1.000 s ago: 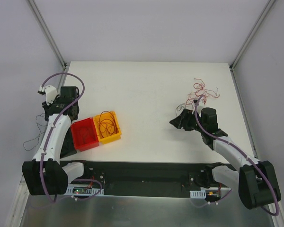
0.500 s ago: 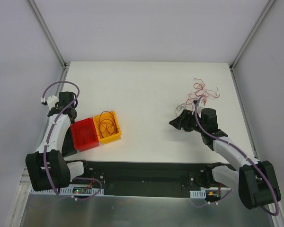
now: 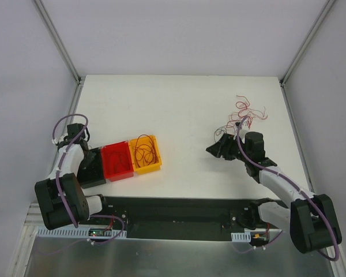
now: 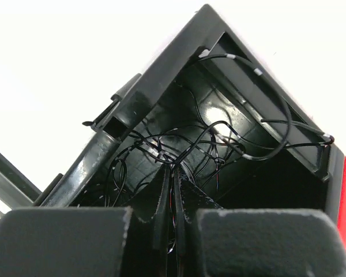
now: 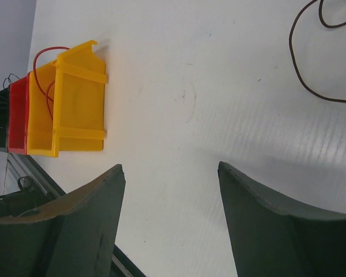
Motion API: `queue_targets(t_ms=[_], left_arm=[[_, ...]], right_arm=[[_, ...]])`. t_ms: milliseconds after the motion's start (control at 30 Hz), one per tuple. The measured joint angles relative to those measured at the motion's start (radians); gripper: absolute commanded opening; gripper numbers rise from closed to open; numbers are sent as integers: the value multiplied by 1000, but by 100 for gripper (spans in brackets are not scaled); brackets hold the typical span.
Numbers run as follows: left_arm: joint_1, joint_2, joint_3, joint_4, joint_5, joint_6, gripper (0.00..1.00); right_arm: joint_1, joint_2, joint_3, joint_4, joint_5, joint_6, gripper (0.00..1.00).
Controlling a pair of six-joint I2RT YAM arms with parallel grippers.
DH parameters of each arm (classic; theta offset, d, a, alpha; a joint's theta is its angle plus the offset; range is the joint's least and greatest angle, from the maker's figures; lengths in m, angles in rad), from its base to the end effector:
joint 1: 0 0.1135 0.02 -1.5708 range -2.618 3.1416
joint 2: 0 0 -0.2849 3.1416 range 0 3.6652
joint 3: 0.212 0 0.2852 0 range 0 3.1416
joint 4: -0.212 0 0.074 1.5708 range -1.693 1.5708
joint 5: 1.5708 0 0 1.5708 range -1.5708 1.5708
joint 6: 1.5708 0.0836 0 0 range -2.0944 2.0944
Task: Untangle the cables
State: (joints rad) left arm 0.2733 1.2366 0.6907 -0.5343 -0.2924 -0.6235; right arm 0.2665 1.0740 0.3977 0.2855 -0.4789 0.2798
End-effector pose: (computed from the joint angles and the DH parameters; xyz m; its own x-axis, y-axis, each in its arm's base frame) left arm 0.2521 0.0957 0.1533 -0.4623 -0.7102 -0.5310 -0.8119 0.5798 -0.0687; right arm 0.2563 0.1099 0.1798 -0.5312 0.1091 -0.8402 -0.5182 0.7427 0.4241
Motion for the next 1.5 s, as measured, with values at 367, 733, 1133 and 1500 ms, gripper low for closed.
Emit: queue_targets(t_ms=[367,733,1133,1500], left_arm=[[30,82,-16,52,109,-20,60],[36,-210,86,-32,107,-18,99],[36,-415,154,-450,-98,-242,99],[36,-378,128,-567,-229,-398,36]], right_arm=[[-1,26,0,14,0,1,68],[-1,72,0,25,-2,2,68],[-1,123,0,53,-24,19,68],[-2,124,0,63,-34,26,67]])
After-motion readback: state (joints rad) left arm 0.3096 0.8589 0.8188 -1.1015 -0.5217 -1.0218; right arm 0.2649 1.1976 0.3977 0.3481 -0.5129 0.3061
